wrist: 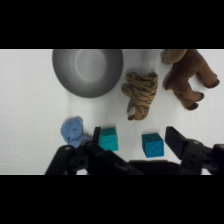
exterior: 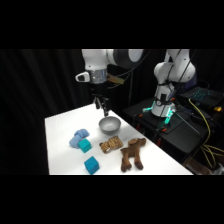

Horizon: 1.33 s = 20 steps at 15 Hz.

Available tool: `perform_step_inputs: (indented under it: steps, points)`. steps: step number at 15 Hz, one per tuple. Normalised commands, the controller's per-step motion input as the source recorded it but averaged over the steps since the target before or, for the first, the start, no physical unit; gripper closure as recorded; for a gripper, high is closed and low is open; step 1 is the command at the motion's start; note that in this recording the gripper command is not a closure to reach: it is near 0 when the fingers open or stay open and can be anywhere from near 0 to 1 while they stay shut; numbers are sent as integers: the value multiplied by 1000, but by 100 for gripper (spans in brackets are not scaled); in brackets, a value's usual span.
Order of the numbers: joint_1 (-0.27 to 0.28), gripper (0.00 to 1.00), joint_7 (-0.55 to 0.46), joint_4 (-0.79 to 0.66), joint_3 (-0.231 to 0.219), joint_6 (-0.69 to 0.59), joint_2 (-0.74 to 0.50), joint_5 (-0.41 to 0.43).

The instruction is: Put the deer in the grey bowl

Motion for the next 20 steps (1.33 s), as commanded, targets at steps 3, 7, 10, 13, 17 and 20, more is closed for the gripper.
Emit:
perform_step_inputs:
  steps: [3,7,10,13,17,20]
  points:
    - [-11,0,31,20,25,-22,4,-23]
    - [55,0,254,-59,64,37,-84,-53]
    - [113,0,394,-227,98,146,-183,-35]
    - [144,0,446,-375,119,270,-206,-52]
    - [120,0,328,-382,103,380,-135,-5]
    - [86,0,229,-278,57,566,30,-88]
